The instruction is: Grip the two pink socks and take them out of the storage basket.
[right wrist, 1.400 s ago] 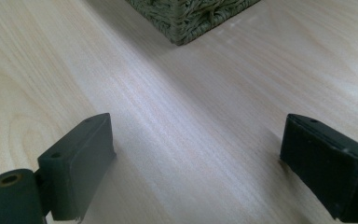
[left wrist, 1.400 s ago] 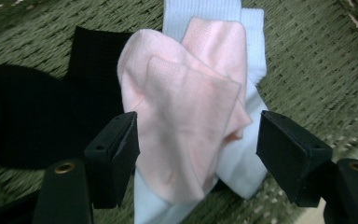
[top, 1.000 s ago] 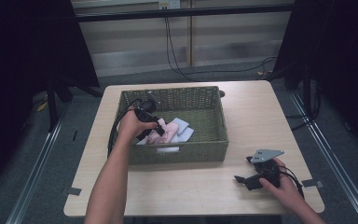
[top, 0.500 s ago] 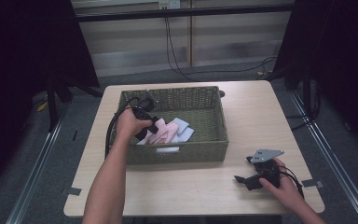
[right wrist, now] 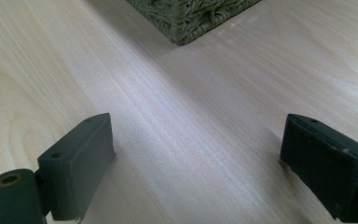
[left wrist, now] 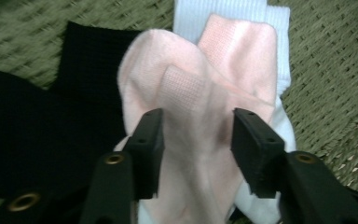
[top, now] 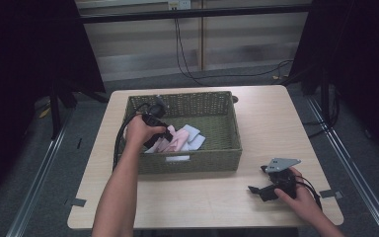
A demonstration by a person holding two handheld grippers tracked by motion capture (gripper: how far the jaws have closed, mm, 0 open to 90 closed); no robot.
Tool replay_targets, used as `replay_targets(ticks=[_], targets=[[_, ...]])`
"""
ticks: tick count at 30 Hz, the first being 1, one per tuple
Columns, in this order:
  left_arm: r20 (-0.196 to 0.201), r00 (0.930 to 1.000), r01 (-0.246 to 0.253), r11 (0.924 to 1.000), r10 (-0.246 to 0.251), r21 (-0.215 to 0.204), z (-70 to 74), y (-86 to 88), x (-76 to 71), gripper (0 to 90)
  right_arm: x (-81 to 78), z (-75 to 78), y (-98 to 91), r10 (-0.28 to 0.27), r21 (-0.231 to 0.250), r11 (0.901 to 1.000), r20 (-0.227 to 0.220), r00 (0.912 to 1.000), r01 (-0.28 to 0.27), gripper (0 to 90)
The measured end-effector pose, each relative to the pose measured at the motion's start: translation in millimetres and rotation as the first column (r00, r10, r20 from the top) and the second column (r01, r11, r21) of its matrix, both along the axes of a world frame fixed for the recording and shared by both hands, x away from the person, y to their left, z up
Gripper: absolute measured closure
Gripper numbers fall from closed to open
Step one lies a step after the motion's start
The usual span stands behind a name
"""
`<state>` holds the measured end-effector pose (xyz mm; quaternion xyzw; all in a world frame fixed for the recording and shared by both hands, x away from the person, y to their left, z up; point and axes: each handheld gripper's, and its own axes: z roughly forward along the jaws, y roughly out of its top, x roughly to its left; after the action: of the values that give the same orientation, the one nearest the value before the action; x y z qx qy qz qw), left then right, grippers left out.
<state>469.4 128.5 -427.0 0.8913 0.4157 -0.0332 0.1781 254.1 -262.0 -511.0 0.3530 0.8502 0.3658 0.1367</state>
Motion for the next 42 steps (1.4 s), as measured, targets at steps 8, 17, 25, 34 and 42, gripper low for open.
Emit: replay_targets(ticks=[8, 17, 25, 34, 42], targets=[[-0.012, 0.9999, 0.008, 0.9998, -0.008, 0.019, -6.9, -2.7, -0.8, 69.8, -0.1, 0.0, 0.1, 0.0, 0.001, 1.0, -0.001, 1.0, 0.0, 8.9], [-0.007, 0.9997, -0.024, 0.9997, 0.024, 0.005, 15.4, 8.8, -4.3, 83.2, -0.2, 0.0, 0.1, -0.001, 0.001, 1.0, -0.001, 1.0, 0.001, 8.9], [-0.008, 0.9991, -0.042, 0.9989, 0.042, -0.021, 45.7, 14.8, -11.2, 83.2, 0.0, 0.0, 0.1, 0.0, 0.0, 1.0, 0.0, 1.0, 0.0, 8.9], [-0.024, 0.9995, -0.023, 0.9987, 0.022, -0.046, 70.2, 12.9, -23.8, 83.3, -0.1, 0.0, 0.1, 0.0, 0.0, 1.0, 0.0, 1.0, 0.0, 8.9], [-0.036, 0.9992, -0.021, 0.9938, 0.017, -0.11, 89.7, 11.4, -35.9, 83.2, -0.1, 0.0, 0.1, -0.001, 0.001, 1.0, -0.001, 1.0, 0.001, 8.9]])
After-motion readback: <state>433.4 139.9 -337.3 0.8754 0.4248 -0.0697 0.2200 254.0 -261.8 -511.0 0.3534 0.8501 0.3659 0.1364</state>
